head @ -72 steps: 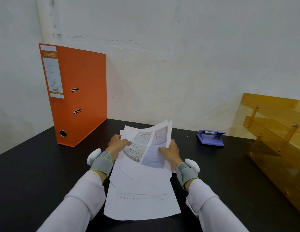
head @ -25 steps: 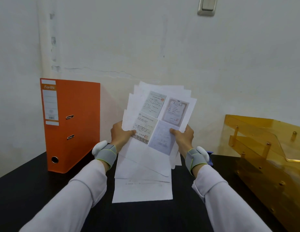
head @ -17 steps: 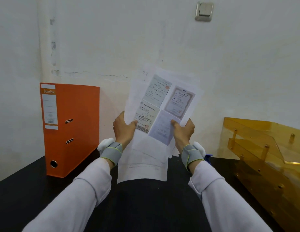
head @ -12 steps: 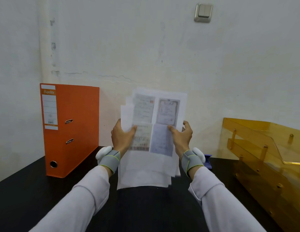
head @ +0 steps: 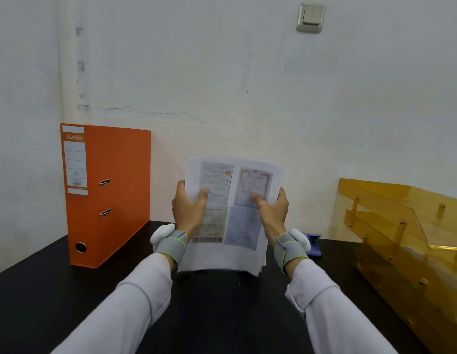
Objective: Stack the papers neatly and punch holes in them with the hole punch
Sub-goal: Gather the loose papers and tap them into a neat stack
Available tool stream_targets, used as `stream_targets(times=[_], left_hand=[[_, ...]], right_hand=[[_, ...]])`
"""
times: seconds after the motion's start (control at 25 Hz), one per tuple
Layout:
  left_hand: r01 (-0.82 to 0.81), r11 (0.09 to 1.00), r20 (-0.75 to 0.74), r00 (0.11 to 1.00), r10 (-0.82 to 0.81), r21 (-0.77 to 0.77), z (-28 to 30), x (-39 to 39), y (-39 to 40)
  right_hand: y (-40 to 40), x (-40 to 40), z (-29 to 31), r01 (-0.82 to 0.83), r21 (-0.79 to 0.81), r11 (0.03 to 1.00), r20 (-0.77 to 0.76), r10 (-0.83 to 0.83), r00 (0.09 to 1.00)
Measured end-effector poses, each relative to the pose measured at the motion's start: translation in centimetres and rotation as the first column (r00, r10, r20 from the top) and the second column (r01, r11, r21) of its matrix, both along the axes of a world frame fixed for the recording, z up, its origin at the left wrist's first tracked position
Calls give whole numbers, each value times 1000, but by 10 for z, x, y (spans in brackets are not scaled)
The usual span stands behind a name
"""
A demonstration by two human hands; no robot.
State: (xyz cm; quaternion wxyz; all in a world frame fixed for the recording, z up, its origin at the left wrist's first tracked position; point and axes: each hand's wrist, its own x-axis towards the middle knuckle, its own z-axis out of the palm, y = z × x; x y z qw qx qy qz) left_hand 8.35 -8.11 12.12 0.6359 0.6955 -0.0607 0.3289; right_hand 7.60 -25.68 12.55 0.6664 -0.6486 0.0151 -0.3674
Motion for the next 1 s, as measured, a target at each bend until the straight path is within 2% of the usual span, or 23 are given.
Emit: stream_targets(times=[0.16, 0.24, 0.48, 0.72, 0.88, 1.0], left_hand=[[49, 999, -82, 995, -50, -22, -24, 0, -3], [45, 999, -85, 995, -46, -11, -26, 0, -10], [-52, 998, -136, 990, 47, -34, -23, 2, -20], [-41, 997, -56, 998, 38, -69, -8, 2, -20], [0, 995, -136, 991, -13, -99, -35, 0, -19], [-15, 995, -149, 989, 0, -101, -39, 1, -25]], right_hand=[[5, -2, -19, -16, -29, 999, -109, 12, 994], [11, -1, -19, -27, -64, 998, -116, 19, 993], [16, -1, -18, 104, -77, 992, -138, -114, 984], [12, -3, -8, 117, -50, 992, -62, -120, 991], [12, -6, -27, 137, -39, 990, -145, -141, 979], [16, -6, -31, 182, -73, 981, -150, -191, 970]])
